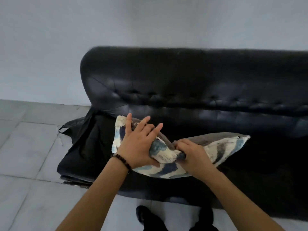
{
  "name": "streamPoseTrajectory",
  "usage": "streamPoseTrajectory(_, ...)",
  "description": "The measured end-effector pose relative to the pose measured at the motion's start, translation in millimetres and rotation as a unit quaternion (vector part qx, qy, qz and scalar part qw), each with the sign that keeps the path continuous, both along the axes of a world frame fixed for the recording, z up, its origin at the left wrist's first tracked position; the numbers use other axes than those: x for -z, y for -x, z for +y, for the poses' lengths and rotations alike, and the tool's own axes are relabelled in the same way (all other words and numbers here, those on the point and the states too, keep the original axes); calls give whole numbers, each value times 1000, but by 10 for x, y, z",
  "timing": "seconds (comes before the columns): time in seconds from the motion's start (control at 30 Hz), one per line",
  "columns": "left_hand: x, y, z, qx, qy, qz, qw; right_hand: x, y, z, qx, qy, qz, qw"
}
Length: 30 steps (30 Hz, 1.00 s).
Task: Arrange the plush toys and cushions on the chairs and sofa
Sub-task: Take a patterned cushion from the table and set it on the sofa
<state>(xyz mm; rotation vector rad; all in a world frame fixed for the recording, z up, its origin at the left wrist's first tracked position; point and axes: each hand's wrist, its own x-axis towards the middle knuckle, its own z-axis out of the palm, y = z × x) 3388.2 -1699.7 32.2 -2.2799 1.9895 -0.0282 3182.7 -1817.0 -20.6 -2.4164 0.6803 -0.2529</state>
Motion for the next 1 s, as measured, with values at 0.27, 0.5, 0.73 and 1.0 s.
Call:
streamPoseTrajectory(0.27, 636, -332, -190, -41, 158, 171, 972, 224, 414, -707, 100, -34, 327, 939)
streamPoseTrajectory(0.5, 1335, -1130, -138, -180, 50, 132, 974, 1048, -240, -932, 103, 19, 272, 957)
streamPoseTrajectory(0.73, 2339, -1993, -600, -170, -49, 123, 976, 1859, -957, -1126, 113, 78, 295, 946)
streamPoseTrajectory(1.0, 3819, -2671, -1292, -200, 13, 128, 971, 3190, -1776, -1824, 249, 58, 205, 945)
